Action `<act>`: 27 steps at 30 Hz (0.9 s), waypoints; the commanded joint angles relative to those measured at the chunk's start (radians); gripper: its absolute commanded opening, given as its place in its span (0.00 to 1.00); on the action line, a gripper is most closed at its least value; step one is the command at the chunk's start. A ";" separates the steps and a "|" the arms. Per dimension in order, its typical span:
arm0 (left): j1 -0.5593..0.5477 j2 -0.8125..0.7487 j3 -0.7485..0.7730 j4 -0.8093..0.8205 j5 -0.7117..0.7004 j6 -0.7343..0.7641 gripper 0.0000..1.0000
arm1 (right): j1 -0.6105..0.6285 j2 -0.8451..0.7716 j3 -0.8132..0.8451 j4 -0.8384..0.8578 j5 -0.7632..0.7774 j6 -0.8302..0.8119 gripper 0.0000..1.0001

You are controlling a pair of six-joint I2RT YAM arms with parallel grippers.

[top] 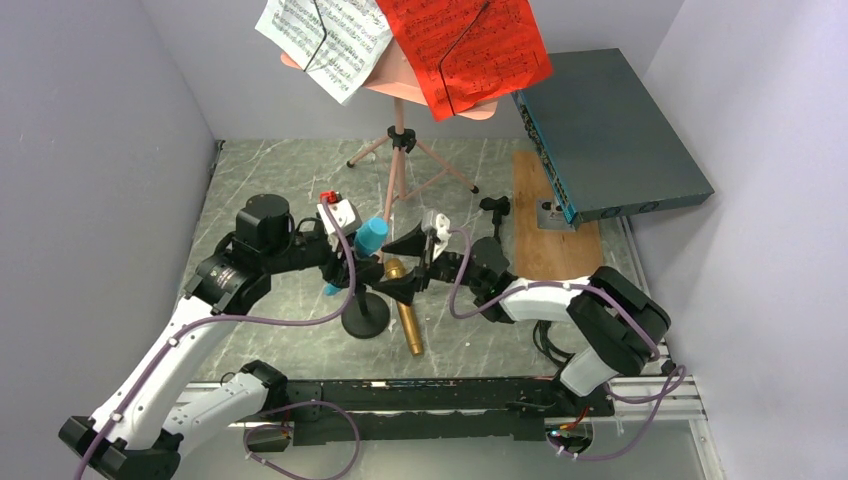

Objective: Set up the instrument practice props

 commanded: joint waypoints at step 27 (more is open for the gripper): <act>-0.003 -0.029 -0.114 -0.056 -0.080 -0.153 0.95 | 0.156 0.298 0.027 0.271 0.200 -0.030 0.82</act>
